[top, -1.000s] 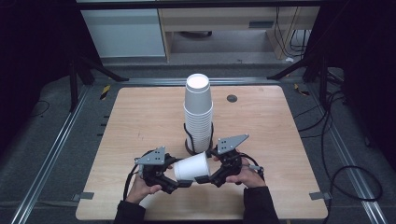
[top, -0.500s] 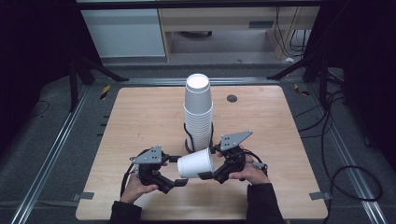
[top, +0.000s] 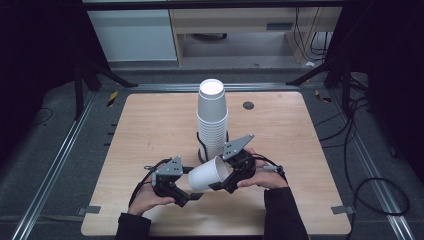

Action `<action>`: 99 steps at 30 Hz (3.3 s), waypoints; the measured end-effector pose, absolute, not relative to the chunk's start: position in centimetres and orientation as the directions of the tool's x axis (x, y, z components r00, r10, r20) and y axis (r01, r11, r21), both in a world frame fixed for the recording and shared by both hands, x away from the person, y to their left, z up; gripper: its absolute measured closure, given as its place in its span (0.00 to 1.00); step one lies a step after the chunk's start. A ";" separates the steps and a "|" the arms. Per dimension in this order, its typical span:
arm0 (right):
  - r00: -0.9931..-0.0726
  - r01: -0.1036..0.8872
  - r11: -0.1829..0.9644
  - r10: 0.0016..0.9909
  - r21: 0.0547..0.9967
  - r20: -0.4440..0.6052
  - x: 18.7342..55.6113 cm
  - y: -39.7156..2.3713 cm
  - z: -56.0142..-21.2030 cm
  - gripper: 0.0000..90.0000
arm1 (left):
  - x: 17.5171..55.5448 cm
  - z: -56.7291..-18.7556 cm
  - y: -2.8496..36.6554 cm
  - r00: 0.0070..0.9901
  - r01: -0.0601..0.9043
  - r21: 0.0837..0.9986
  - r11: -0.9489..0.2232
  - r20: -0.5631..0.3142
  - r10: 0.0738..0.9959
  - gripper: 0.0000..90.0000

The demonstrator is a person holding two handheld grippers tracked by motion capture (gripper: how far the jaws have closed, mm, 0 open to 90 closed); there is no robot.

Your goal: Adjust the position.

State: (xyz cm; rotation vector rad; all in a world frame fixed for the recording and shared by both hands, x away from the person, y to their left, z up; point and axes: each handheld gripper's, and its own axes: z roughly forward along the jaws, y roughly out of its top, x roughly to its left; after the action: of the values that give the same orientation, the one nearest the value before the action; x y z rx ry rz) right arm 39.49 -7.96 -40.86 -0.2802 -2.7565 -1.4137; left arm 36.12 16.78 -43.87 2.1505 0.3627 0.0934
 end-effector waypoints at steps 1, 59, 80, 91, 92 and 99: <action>-0.984 0.172 0.580 0.141 0.796 0.109 39.5 -7.8 -40.9 0.09 | 36.2 -43.9 16.6 0.955 0.222 0.814 -0.536 -0.069 0.290 0.12; -0.934 0.252 0.284 0.322 0.925 0.156 38.7 -10.3 -41.1 0.06 | 35.4 -44.8 18.3 0.876 0.233 0.942 -0.244 -0.094 0.472 0.26; -0.935 0.303 0.215 0.258 0.928 0.245 39.0 -8.0 -42.2 0.05 | 34.9 -44.9 15.9 0.891 0.197 0.942 -0.273 -0.057 0.450 0.26; -0.940 0.301 0.211 0.227 0.930 0.253 38.7 -7.8 -42.2 0.12 | 34.6 -44.7 15.5 0.900 0.176 0.938 -0.300 -0.029 0.436 0.26; -0.941 0.301 0.212 0.225 0.930 0.253 38.6 -7.8 -42.2 0.12 | 34.6 -44.7 15.5 0.900 0.172 0.937 -0.304 -0.024 0.435 0.26; -0.941 0.300 0.212 0.224 0.930 0.253 38.5 -7.8 -42.3 0.14 | 34.6 -44.7 15.6 0.900 0.166 0.937 -0.307 -0.016 0.436 0.26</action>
State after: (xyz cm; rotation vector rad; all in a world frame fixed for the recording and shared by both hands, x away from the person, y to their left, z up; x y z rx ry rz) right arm 38.54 -7.76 -42.31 -0.5193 -2.3954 -1.8629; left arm 34.55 15.63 -44.74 1.8857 0.4443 0.2858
